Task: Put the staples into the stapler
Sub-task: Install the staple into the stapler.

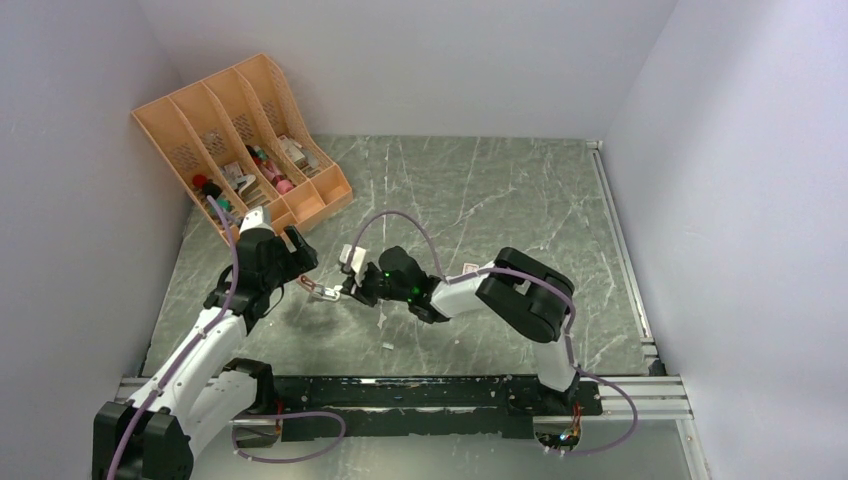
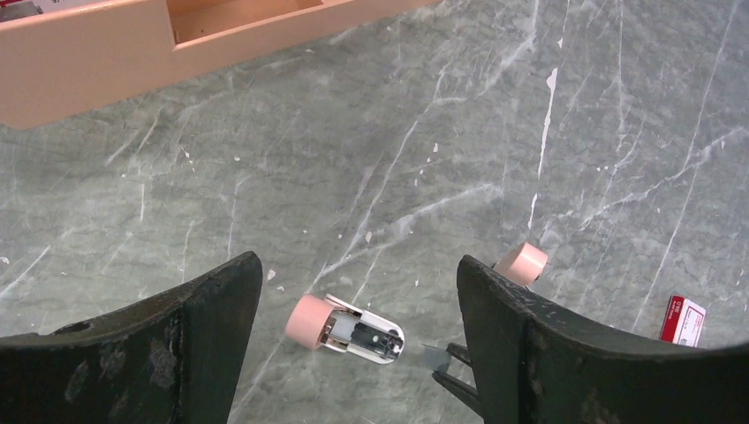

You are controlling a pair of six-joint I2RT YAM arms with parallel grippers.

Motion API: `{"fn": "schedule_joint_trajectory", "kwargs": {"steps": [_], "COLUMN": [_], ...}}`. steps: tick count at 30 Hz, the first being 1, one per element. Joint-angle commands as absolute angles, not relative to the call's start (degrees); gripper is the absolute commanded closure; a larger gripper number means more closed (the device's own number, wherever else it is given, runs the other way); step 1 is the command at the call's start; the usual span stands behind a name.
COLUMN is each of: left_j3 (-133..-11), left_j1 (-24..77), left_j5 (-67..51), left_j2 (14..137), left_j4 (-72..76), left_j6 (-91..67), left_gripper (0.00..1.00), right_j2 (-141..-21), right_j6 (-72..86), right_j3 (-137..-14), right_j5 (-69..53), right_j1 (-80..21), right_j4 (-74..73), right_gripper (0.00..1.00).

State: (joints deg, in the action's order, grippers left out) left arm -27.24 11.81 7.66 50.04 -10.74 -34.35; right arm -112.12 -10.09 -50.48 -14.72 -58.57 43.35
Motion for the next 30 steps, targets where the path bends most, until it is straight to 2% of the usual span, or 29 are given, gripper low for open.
{"fn": "schedule_joint_trajectory", "kwargs": {"steps": [1, 14, 30], "left_j3": [-26.55, -25.99, -25.93], "left_j1": [11.16, 11.16, 11.16], "left_j5": [6.75, 6.10, 5.64], "left_j2": [49.39, 49.91, 49.74], "left_j4": [-10.52, -9.28, -8.99], "left_j6": [-34.28, -34.10, -33.76], "left_gripper": [0.15, 0.16, 0.17], "right_j2": [-114.32, -118.43, -119.09], "right_j6": [-8.49, -8.31, -8.31], "right_j3": [-55.04, -62.53, -63.00], "right_j5": [-15.45, -15.49, -12.71], "right_j1": [-59.12, -60.36, -60.83], "right_j4": [41.17, 33.84, 33.14], "right_gripper": [0.83, 0.83, 0.83]}}
